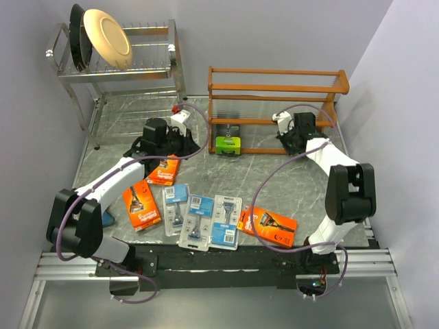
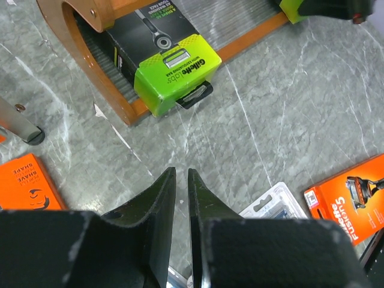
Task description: Place and organize the shaving razors onto the shelf
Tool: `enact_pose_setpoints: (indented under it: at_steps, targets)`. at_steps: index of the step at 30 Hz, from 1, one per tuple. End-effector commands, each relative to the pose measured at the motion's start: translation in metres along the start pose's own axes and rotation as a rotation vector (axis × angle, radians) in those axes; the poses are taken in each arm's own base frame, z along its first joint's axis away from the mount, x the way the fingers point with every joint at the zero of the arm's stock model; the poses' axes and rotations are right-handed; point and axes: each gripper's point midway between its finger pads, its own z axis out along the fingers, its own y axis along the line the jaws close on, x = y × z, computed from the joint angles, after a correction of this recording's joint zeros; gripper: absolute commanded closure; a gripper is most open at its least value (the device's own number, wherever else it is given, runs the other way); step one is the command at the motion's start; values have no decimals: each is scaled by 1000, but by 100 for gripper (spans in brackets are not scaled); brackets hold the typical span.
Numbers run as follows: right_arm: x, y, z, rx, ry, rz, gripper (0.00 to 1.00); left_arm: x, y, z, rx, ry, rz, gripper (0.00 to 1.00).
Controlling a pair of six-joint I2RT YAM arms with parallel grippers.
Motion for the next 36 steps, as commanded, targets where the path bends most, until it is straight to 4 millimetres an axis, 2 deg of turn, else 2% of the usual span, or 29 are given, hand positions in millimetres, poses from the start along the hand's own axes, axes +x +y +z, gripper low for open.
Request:
enact_pose_setpoints:
  at_steps: [1, 5, 9, 14, 18, 21, 22, 24, 25, 27, 28, 30, 31, 32, 33, 34, 36]
  targets:
    - [-18, -23, 11, 107, -10, 20, 100, -30, -6, 2, 27, -65, 19, 80]
    - [-15, -43, 10, 217, 3, 10, 100, -31, -6, 4, 28, -65, 16, 80]
    - [-7, -54, 10, 285, 38, 14, 100, -32, -5, 6, 29, -67, 10, 80]
    - [-3, -58, 9, 316, 51, 29, 100, -31, -6, 9, 35, -65, -1, 79]
    - [-2, -51, 10, 282, 51, 42, 100, -31, -6, 7, 32, -65, -1, 78]
    - [-14, -36, 4, 192, 0, 46, 100, -30, -8, 4, 36, -56, -9, 75]
    - [-23, -18, -3, 92, -38, 38, 100, -32, -10, 3, 42, -54, -10, 73]
    - [-42, -2, -23, -3, -106, 26, 100, -27, -12, 0, 49, -36, -22, 65]
    - [-44, 24, -32, -132, -124, 16, 95, -15, -13, -1, 53, 2, -29, 62]
    - [-50, 45, -56, -217, -162, -44, 82, -4, -23, -8, 107, 28, -1, 52]
    - [-44, 59, -64, -271, -145, -58, 67, 5, -24, -10, 120, 46, 1, 48]
    - [-38, 87, -83, -356, -176, -137, 51, 14, -30, -16, 141, 73, 4, 36]
    - [-23, 100, -88, -400, -141, -147, 41, 20, -32, -18, 150, 90, -1, 32]
    - [-20, 108, -94, -423, -142, -162, 39, 24, -34, -19, 158, 102, -7, 11]
    - [-18, 114, -102, -437, -147, -188, 39, 27, -37, -23, 170, 110, 4, 1]
    - [-10, 119, -108, -461, -117, -180, 39, 35, -45, -26, 220, 130, 8, 0]
    - [-8, 122, -116, -472, -103, -179, 38, 40, -55, -32, 268, 141, 46, 1]
